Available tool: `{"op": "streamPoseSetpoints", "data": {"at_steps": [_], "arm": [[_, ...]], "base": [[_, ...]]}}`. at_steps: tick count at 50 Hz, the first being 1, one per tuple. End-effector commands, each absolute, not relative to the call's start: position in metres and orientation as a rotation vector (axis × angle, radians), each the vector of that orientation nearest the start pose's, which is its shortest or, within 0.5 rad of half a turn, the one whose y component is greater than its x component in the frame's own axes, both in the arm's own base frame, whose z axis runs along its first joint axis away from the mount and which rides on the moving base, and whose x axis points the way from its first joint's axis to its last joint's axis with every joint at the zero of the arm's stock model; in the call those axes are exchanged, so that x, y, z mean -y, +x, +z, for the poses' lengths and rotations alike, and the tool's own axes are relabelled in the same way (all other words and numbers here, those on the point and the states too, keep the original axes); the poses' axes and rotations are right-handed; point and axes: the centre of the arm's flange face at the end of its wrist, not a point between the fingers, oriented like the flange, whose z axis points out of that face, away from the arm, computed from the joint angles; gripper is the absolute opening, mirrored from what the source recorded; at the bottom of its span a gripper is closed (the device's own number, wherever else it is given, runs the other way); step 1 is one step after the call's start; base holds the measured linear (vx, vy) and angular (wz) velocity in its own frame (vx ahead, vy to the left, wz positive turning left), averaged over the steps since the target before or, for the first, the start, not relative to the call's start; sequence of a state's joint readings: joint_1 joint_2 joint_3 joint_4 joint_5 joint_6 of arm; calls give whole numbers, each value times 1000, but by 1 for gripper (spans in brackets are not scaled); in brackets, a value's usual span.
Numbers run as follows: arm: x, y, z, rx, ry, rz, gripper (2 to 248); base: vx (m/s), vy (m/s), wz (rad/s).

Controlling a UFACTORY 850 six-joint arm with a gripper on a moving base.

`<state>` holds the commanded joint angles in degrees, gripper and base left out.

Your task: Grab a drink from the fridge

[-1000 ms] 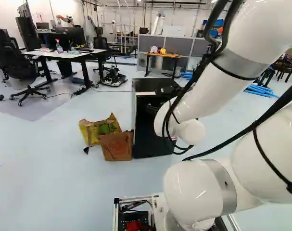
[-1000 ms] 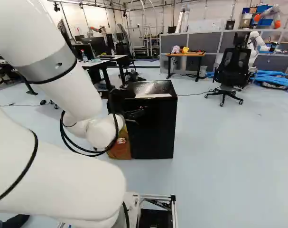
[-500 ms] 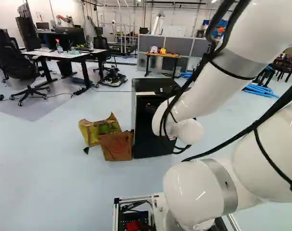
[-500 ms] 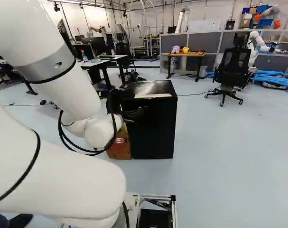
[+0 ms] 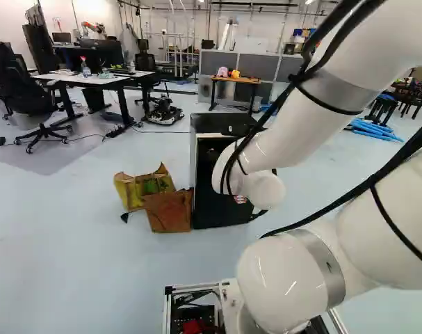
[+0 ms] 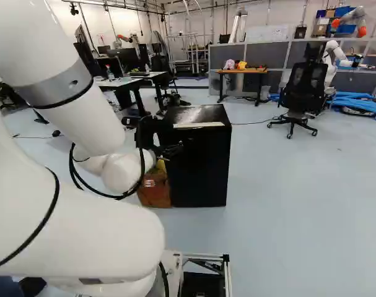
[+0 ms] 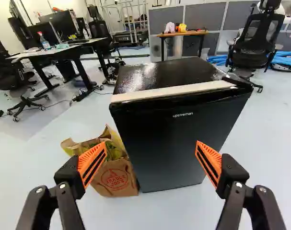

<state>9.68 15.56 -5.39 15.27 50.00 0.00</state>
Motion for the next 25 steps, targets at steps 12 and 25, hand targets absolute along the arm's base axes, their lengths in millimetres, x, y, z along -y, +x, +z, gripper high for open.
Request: {"op": "streamPoseSetpoints", "data": {"at_steps": [12, 25], "arm": [[-36, 269, 365, -252, -2532, -1777, 247], [-44, 267, 364, -336, -2530, -1758, 247]], "base": [[0, 0, 0], [0, 0, 0]]}}
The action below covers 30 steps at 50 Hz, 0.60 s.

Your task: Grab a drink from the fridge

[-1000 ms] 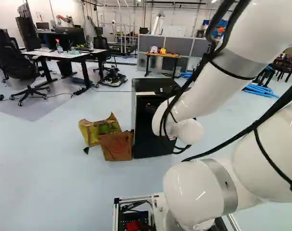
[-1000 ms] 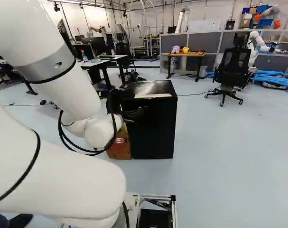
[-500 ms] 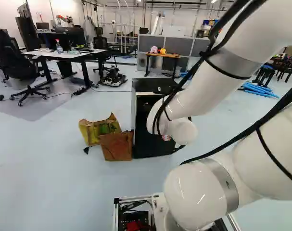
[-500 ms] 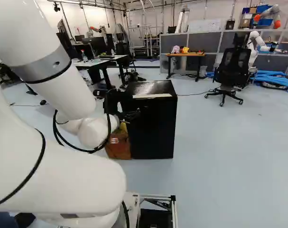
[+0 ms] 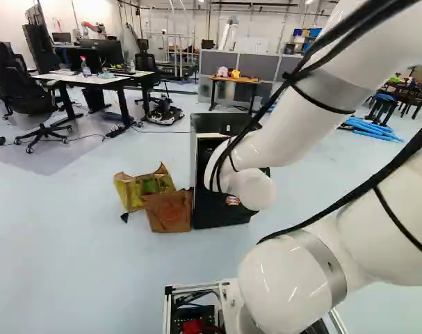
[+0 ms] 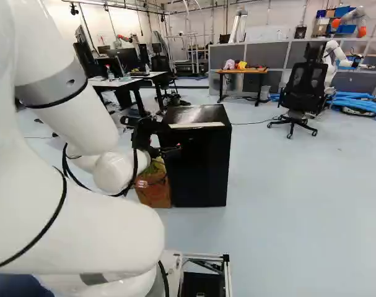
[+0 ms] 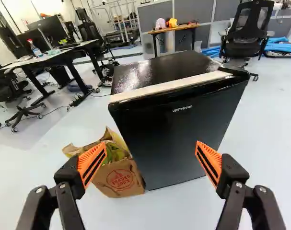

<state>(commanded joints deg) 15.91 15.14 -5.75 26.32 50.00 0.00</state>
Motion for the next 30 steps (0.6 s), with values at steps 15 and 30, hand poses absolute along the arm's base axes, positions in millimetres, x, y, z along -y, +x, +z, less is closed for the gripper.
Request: {"op": "streamPoseSetpoints", "data": {"at_steps": [15, 30], "arm": [[-57, 264, 364, -355, -2520, -1736, 247], [-75, 264, 365, -272, -2495, -1727, 247]], "base": [[0, 0, 0], [0, 0, 0]]}}
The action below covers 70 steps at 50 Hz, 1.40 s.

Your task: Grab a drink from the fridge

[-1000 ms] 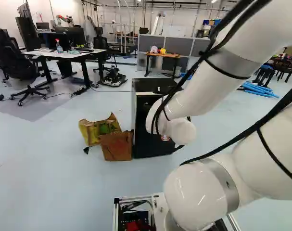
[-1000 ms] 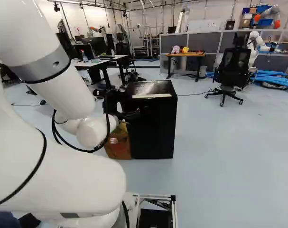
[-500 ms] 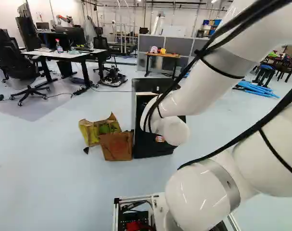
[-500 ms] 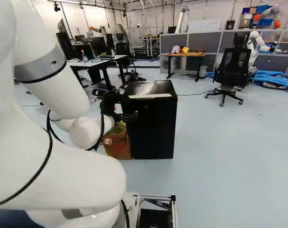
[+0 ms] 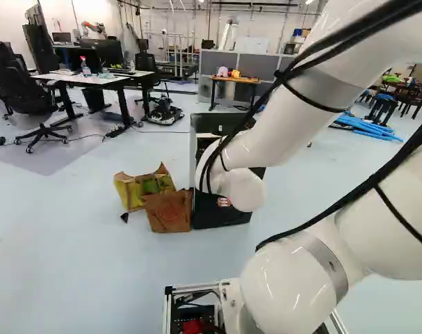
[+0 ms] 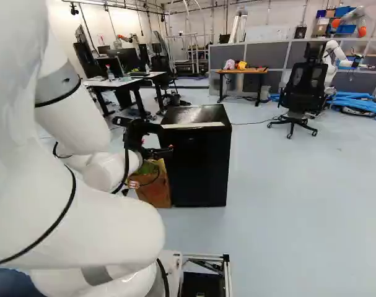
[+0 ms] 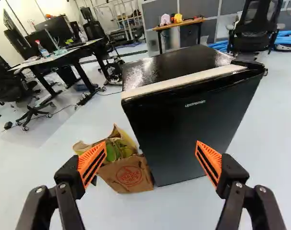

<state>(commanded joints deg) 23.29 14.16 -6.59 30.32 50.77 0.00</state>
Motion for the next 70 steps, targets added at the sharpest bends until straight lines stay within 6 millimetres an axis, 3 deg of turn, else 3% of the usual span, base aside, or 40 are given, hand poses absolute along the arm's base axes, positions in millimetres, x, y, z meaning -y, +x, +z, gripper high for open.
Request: {"op": "streamPoseSetpoints", "data": {"at_steps": [38, 70], "arm": [[-120, 274, 359, -127, -2395, -1841, 247], [-147, 303, 343, -168, -2362, -1987, 247]], "base": [[0, 0, 0], [0, 0, 0]]}}
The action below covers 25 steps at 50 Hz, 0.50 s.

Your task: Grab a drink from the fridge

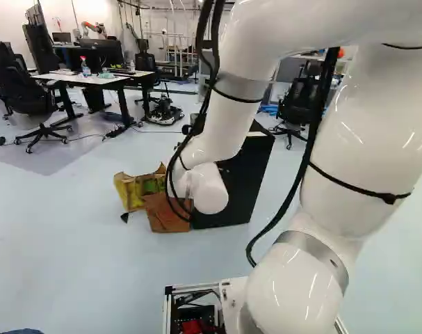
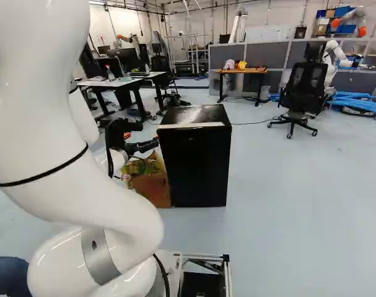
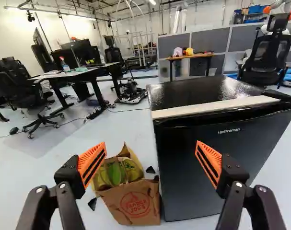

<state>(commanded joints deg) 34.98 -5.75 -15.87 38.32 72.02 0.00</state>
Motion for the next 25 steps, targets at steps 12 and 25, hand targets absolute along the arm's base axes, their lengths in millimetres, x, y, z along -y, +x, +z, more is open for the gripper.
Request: {"op": "streamPoseSetpoints", "data": {"at_steps": [12, 25], "arm": [[-149, 309, 335, -209, -2371, -2037, 247], [-151, 317, 324, -250, -2391, -2080, 247]], "base": [[0, 0, 0], [0, 0, 0]]}}
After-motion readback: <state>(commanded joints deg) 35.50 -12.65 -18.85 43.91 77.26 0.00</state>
